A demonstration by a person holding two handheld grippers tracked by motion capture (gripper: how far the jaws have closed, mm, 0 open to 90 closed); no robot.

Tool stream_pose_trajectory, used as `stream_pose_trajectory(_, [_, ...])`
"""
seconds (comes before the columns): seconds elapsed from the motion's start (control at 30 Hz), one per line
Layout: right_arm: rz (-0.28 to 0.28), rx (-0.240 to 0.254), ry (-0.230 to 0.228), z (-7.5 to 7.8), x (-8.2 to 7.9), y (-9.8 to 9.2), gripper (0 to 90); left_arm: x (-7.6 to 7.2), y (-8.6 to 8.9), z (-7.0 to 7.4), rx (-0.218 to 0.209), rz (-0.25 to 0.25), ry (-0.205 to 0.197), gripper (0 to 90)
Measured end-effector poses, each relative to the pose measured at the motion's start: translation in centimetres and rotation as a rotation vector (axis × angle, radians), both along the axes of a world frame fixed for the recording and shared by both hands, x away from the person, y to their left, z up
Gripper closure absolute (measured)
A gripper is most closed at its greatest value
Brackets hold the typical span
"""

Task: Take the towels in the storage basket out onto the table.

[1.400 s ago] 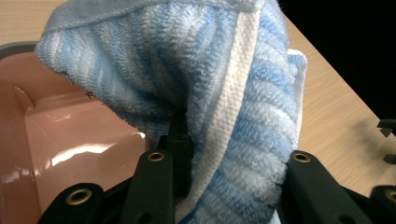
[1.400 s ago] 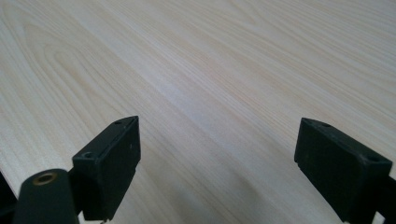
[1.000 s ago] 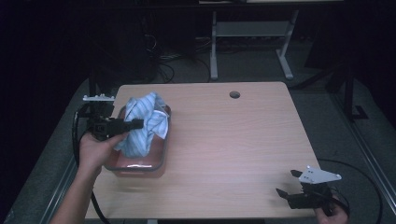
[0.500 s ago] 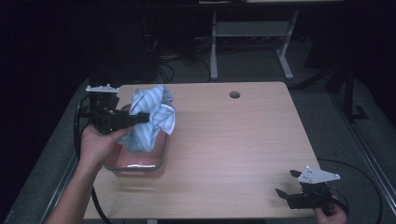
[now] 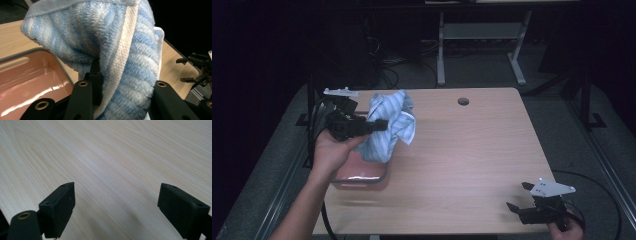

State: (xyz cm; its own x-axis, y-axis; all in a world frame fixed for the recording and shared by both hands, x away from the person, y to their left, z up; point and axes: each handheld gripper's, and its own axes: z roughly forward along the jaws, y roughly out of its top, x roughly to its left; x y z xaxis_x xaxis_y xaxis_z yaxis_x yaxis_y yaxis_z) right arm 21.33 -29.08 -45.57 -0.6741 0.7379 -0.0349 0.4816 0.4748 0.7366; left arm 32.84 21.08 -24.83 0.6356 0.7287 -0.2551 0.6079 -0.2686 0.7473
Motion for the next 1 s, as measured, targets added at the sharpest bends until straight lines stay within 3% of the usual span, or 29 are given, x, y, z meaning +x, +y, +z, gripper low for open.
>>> stream_pose_trajectory(0.3, [-0.002, 0.007, 0.002, 0.0, 0.0, 0.0, 13.8, 0.8, -2.8, -0.9, -0.002, -0.05, 0.016, 66.6])
stream_pose_trajectory(1.0, [0.007, 0.009, -0.004, 0.0, 0.1, 0.2, 13.8, 2.1, -7.4, -2.9, 0.008, -0.126, 0.05, 66.6])
